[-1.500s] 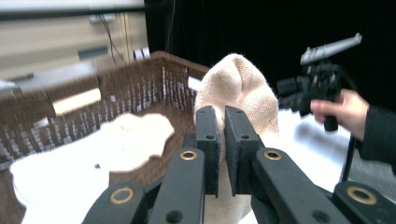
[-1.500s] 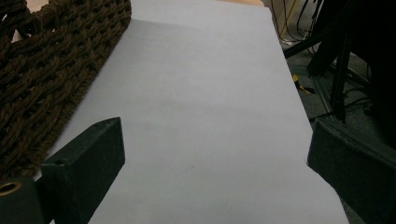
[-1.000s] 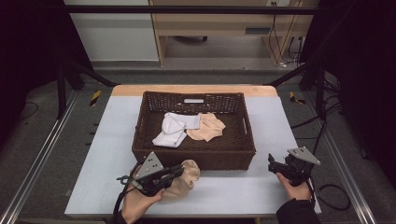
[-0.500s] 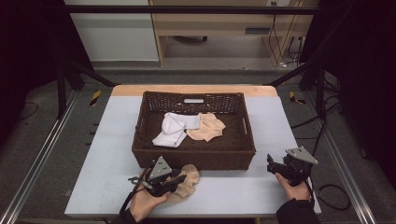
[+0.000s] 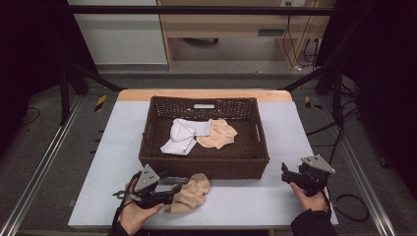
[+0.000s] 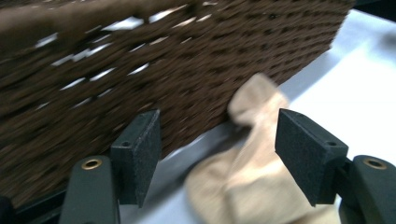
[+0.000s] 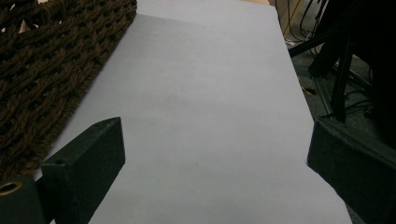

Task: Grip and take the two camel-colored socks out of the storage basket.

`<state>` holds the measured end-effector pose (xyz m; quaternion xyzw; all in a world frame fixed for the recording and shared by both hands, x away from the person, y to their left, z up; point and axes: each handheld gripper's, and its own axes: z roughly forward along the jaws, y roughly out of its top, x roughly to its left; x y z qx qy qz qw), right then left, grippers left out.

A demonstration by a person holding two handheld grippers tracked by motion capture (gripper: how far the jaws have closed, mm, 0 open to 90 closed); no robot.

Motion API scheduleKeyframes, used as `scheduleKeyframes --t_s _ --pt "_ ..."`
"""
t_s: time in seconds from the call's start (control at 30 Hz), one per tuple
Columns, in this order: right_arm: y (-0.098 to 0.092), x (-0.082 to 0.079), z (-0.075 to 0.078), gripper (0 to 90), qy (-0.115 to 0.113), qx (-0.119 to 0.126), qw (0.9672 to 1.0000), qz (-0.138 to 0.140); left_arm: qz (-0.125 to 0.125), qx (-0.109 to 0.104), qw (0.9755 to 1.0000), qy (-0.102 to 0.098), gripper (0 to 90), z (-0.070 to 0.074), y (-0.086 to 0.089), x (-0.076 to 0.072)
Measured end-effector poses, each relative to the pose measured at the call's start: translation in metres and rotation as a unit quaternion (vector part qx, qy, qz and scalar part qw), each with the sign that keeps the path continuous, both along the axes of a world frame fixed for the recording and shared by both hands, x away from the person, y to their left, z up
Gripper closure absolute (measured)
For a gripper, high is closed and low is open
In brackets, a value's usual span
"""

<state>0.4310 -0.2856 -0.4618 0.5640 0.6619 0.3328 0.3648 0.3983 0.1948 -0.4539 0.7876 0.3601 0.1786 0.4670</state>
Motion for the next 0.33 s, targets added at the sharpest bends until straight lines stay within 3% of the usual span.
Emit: scheduleKeyframes --t_s 0.17,0.33 --pt "0.000 0.000 0.000 4.4 0.001 0.002 1.0000 -0.001 0.025 0.010 0.9996 0.003 29.2 -0.008 0.024 -0.002" --pt "0.000 0.000 0.000 4.3 0.002 0.001 1.0000 0.001 0.068 0.016 0.9975 0.010 27.6 -0.011 0.046 0.000"
